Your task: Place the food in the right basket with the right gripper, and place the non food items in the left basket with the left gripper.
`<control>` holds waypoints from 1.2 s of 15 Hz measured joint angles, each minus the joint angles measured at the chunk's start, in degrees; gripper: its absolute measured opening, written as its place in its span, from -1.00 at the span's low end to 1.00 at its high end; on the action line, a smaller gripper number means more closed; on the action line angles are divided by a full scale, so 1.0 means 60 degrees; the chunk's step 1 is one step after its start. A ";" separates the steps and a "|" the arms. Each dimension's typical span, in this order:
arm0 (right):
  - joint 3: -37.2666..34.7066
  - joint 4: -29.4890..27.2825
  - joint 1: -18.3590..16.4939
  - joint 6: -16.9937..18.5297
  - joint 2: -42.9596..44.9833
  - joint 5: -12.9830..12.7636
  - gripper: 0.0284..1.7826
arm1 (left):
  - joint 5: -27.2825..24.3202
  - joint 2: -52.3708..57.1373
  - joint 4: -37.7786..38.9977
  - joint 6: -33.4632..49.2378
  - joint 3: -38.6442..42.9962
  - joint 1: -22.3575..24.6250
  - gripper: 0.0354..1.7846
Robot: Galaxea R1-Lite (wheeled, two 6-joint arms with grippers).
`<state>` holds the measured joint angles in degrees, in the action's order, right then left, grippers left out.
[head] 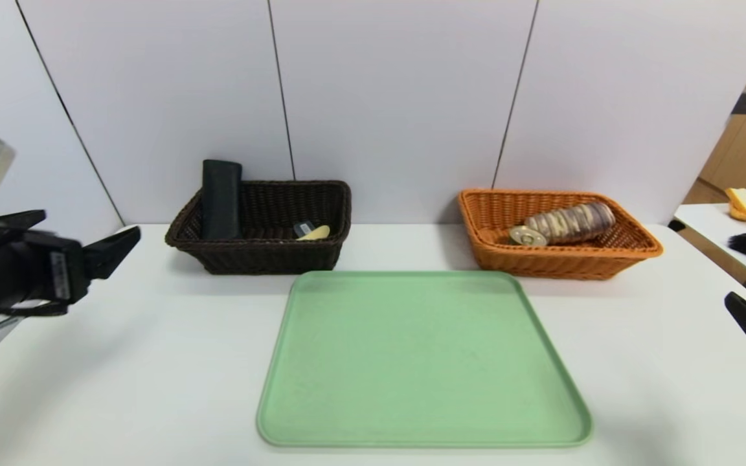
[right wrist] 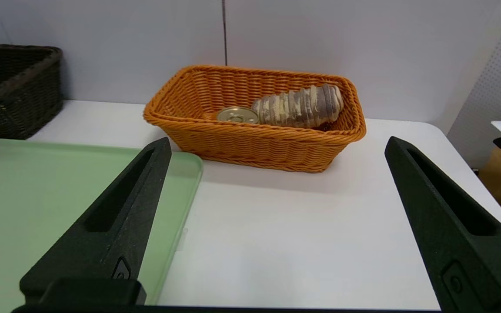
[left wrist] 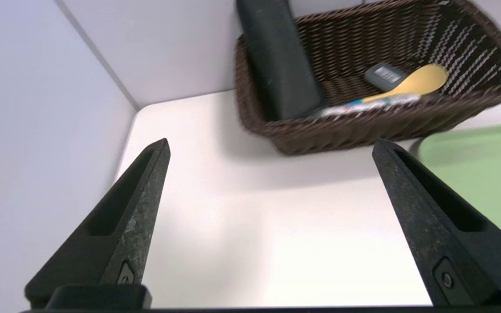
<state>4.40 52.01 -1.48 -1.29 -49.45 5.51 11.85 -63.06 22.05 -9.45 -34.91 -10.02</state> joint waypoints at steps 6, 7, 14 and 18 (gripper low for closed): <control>0.1536 -0.7166 0.0132 -0.0018 0.5620 0.1300 0.90 | -0.0994 0.3667 0.0404 -0.0394 0.3123 0.1087 0.87; 0.1668 -0.8204 0.0173 -0.0018 0.6349 0.1479 0.90 | -0.1304 0.4177 0.0427 -0.0386 0.3491 0.1148 0.87; 0.1573 -0.9939 0.0246 -0.0299 0.8168 0.1753 0.90 | -0.2034 0.7820 -0.0764 -0.0358 0.5608 0.1341 0.87; 0.1213 -0.9933 0.0246 -0.0394 0.8253 0.1755 0.90 | -0.2723 0.9799 -0.2656 -0.0299 0.5701 0.1497 0.89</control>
<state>11.68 -7.59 0.00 -3.66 0.07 16.04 -4.49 -4.27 6.12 -11.24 -0.71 -1.04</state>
